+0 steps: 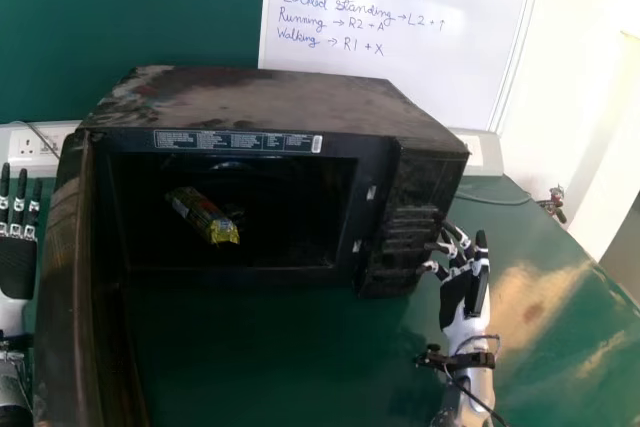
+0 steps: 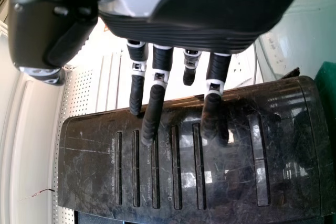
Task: Put biscuit inside oven
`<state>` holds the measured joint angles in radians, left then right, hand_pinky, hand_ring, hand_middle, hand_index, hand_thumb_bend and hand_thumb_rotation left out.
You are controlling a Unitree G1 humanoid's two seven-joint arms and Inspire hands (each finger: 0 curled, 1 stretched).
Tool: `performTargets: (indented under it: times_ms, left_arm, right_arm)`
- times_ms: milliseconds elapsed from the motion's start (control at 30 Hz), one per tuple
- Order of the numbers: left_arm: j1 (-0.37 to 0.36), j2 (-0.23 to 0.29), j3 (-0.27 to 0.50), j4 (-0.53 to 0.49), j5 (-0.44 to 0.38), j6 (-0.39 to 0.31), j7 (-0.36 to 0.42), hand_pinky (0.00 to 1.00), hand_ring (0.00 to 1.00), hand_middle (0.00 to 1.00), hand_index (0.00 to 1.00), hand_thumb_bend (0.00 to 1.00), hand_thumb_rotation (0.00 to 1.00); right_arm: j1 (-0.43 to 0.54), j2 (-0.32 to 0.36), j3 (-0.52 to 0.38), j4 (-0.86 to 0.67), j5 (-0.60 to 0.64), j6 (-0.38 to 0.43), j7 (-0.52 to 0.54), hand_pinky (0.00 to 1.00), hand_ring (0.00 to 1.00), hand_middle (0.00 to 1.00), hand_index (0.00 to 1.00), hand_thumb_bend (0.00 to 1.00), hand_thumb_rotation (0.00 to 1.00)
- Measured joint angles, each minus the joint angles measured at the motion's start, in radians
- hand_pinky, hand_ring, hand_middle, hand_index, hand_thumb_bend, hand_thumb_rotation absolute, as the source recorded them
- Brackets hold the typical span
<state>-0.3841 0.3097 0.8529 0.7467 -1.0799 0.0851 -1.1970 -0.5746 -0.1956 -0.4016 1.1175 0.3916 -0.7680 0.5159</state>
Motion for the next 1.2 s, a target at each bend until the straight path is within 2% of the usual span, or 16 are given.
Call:
performTargets:
  times_ms: [133, 300, 433, 567, 833, 967, 1000, 1033, 1100, 1200]
  left_arm:
    - [0.009, -0.004, -0.005, -0.037, -0.002, 0.016, -0.044, 0.00, 0.00, 0.44, 0.52, 0.51, 0.00]
    - [0.029, -0.008, -0.009, -0.082, -0.022, 0.106, -0.081, 0.00, 0.00, 0.44, 0.52, 0.51, 0.00]
    - [0.058, -0.035, -0.025, -0.153, -0.023, 0.119, -0.110, 0.00, 0.00, 0.46, 0.51, 0.51, 0.00]
    - [0.080, -0.039, -0.056, -0.190, -0.021, 0.154, -0.159, 0.00, 0.00, 0.46, 0.50, 0.51, 0.00]
    - [0.110, -0.038, -0.096, -0.240, -0.001, 0.142, -0.238, 0.00, 0.00, 0.47, 0.47, 0.51, 0.00]
    - [0.119, -0.031, -0.125, -0.254, 0.019, 0.093, -0.331, 0.00, 0.00, 0.47, 0.47, 0.52, 0.00]
    - [0.119, -0.031, -0.133, -0.269, 0.024, 0.080, -0.346, 0.00, 0.00, 0.29, 0.47, 0.51, 0.03]
    - [0.118, -0.031, -0.140, -0.281, 0.031, 0.070, -0.360, 0.00, 0.00, 0.17, 0.47, 0.50, 0.06]
    - [0.118, -0.028, -0.167, -0.302, 0.041, 0.058, -0.391, 0.00, 0.00, 0.12, 0.47, 0.50, 0.07]
    - [0.118, -0.028, -0.197, -0.313, 0.047, 0.041, -0.411, 0.00, 0.00, 0.11, 0.47, 0.50, 0.07]
  right_arm:
    - [0.001, 0.003, -0.002, -0.002, -0.012, 0.000, -0.003, 0.28, 0.35, 0.45, 0.75, 0.76, 1.00]
    - [0.002, 0.004, -0.005, -0.002, -0.016, 0.000, -0.003, 0.28, 0.35, 0.45, 0.74, 0.76, 1.00]
    - [0.003, 0.004, -0.007, -0.002, -0.019, -0.001, -0.004, 0.28, 0.35, 0.45, 0.74, 0.77, 1.00]
    - [0.003, 0.006, -0.007, -0.003, -0.026, -0.002, -0.016, 0.28, 0.35, 0.45, 0.74, 0.78, 1.00]
    - [0.006, 0.007, -0.008, -0.005, -0.035, -0.006, -0.024, 0.28, 0.35, 0.45, 0.73, 0.77, 1.00]
    - [0.008, 0.006, -0.008, -0.006, -0.039, -0.009, -0.029, 0.28, 0.35, 0.44, 0.73, 0.77, 1.00]
    - [0.008, 0.006, -0.008, -0.006, -0.041, -0.011, -0.033, 0.28, 0.35, 0.44, 0.73, 0.78, 1.00]
    - [0.008, 0.006, -0.008, -0.006, -0.043, -0.013, -0.035, 0.28, 0.35, 0.44, 0.74, 0.78, 1.00]
    - [0.008, 0.006, -0.007, -0.006, -0.046, -0.016, -0.037, 0.28, 0.35, 0.45, 0.74, 0.77, 1.00]
    - [0.006, 0.008, -0.007, -0.006, -0.049, -0.016, -0.038, 0.28, 0.35, 0.45, 0.73, 0.77, 1.00]
